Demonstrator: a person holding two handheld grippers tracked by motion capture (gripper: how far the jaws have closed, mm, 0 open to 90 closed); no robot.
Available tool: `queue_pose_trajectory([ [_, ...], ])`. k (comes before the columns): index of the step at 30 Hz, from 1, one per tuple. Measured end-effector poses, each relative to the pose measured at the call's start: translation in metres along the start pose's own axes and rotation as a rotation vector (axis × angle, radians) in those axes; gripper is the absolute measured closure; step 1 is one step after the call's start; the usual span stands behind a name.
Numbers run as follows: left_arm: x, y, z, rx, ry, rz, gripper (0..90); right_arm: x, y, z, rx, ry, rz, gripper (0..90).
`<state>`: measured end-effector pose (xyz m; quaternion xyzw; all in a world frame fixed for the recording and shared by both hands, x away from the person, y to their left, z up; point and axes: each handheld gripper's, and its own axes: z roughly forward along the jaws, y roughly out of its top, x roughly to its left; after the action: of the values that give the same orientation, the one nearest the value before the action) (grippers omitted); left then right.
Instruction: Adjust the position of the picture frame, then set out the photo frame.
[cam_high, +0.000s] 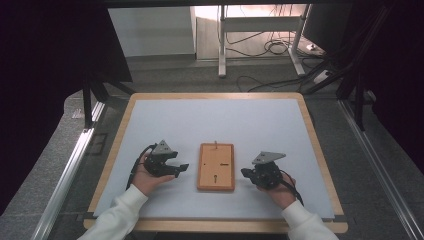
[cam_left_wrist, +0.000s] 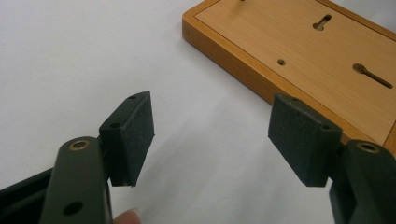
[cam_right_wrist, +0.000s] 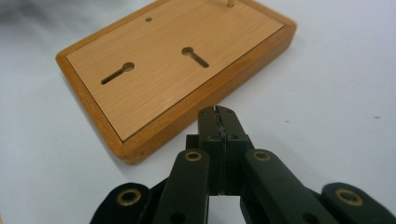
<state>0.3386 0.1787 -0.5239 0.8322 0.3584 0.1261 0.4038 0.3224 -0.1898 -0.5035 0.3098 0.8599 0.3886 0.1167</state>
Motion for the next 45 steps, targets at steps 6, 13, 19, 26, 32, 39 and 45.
queue_pose_trajectory([
  [6,-0.001,0.001,0.000,-0.009,-0.004,0.011,31.0,-0.008,-0.016,-0.019,-0.032,-0.012,-0.002,90.0],
  [13,-0.004,0.002,0.002,-0.009,-0.016,0.028,30.7,-0.018,-0.026,-0.025,-0.048,-0.022,0.028,90.0],
  [19,-0.005,0.004,0.002,-0.026,-0.042,0.045,29.9,-0.018,-0.026,-0.023,-0.050,-0.024,0.031,70.5],
  [26,-0.010,0.015,0.004,-0.038,-0.072,0.084,28.5,-0.019,-0.025,-0.025,-0.077,-0.048,0.074,45.6],
  [32,-0.011,0.031,0.018,-0.037,-0.099,0.112,26.2,-0.023,-0.026,-0.025,-0.072,-0.035,0.102,38.6],
  [39,-0.010,0.055,0.037,-0.042,-0.117,0.133,27.7,-0.022,-0.027,-0.026,-0.071,-0.032,0.100,36.1],
  [45,-0.011,0.068,0.051,-0.037,-0.133,0.178,33.9,-0.021,-0.028,-0.025,-0.069,-0.037,0.093,34.9],
])
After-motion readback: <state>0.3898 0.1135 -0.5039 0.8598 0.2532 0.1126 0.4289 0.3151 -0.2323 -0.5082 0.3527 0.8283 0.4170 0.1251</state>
